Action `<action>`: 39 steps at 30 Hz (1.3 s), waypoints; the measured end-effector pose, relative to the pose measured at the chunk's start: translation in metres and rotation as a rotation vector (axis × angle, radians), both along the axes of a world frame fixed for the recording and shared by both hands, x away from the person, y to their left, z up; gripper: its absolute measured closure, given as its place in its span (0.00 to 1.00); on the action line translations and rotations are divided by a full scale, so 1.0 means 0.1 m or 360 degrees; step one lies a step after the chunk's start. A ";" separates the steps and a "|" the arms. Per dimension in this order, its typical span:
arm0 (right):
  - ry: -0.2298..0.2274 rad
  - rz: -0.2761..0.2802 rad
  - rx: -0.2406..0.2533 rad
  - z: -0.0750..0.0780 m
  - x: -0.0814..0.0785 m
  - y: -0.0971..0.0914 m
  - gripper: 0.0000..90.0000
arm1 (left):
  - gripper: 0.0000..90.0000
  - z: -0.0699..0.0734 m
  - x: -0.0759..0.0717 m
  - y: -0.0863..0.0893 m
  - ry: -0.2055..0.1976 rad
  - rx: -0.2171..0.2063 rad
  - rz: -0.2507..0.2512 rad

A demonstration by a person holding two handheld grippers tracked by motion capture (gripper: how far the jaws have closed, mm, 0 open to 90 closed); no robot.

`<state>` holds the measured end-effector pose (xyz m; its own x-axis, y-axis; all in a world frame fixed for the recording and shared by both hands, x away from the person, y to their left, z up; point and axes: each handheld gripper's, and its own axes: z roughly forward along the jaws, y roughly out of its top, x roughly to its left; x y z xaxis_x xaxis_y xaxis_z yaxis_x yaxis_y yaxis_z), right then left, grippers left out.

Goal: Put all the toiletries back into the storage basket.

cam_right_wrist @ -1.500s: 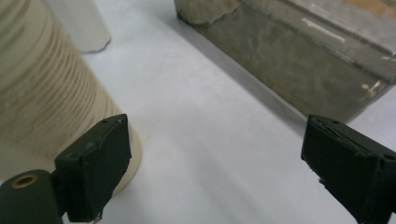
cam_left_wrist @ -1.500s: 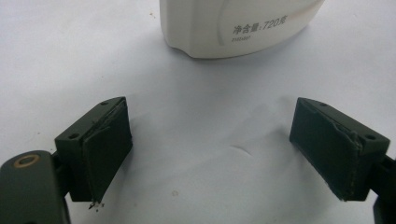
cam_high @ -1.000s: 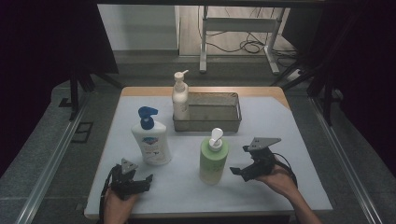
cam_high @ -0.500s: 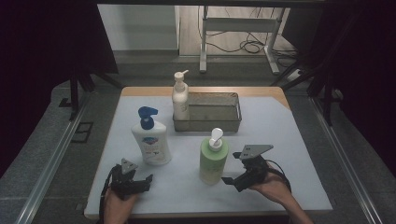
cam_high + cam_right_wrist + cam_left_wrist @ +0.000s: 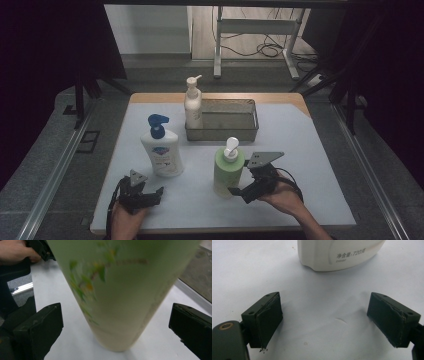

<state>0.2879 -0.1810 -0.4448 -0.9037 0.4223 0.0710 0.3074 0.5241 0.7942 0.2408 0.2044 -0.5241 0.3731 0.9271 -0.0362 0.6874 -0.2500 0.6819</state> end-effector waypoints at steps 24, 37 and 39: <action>-0.0062 0.0000 0.0026 0.14 0.10 0.25 0.01 | 0.14 0.00 0.00 0.00 0.0001 -0.0001 0.0001; -0.0086 0.0023 0.0052 0.17 0.14 0.28 0.12 | 0.14 0.00 0.00 0.00 0.0000 0.0000 0.0001; -0.0090 0.0016 0.0037 0.18 0.13 0.28 0.12 | 0.14 0.00 0.00 0.00 0.0000 0.0000 0.0001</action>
